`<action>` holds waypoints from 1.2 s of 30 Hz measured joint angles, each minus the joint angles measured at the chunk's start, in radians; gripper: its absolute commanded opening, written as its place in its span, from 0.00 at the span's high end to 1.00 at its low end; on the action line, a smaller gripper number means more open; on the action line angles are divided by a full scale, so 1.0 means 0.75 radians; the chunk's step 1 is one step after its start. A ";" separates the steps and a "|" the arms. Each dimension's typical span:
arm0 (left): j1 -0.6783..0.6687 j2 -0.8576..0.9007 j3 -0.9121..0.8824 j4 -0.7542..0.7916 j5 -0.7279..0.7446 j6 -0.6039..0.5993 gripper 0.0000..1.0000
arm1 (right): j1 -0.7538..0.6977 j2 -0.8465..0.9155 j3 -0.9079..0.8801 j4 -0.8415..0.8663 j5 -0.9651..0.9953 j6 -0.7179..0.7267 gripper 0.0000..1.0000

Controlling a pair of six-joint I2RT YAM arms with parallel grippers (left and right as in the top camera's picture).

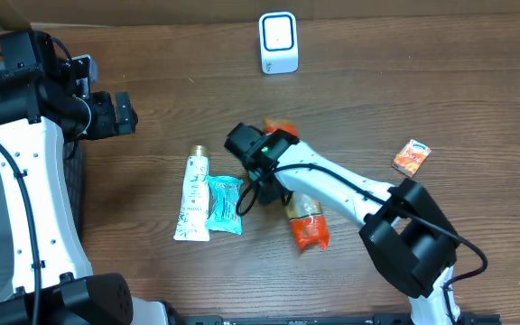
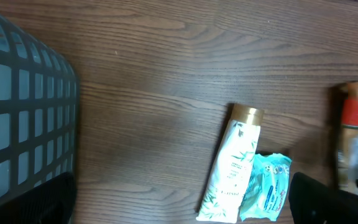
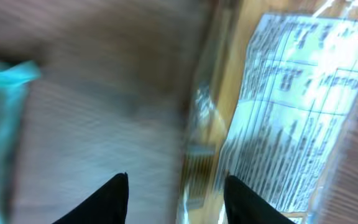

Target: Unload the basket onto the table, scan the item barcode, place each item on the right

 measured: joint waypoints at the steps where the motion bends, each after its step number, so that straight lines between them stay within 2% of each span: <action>1: 0.000 0.000 0.000 0.000 0.000 0.000 0.00 | 0.005 0.004 0.018 -0.008 -0.039 -0.008 0.48; 4: 0.000 0.000 0.000 0.000 -0.001 0.000 0.00 | -0.025 0.007 0.105 -0.101 -0.094 -0.023 0.47; 10: 0.000 0.000 0.000 0.001 0.000 0.000 0.00 | -0.217 -0.002 0.347 -0.266 -0.247 -0.114 0.21; 16: 0.000 0.000 0.000 0.001 0.000 0.000 0.00 | -0.463 -0.018 0.369 -0.348 -0.425 -0.223 0.20; 21: 0.000 0.000 0.000 0.001 0.000 0.000 0.00 | -0.646 -0.018 0.218 -0.323 -0.559 -0.309 0.21; 28: 0.000 0.000 0.000 0.001 0.000 0.000 0.00 | -0.654 -0.018 0.014 -0.231 -0.630 -0.343 0.20; 36: 0.000 0.000 0.000 0.001 0.000 0.000 0.00 | -0.652 -0.018 -0.040 -0.167 -0.717 -0.348 0.20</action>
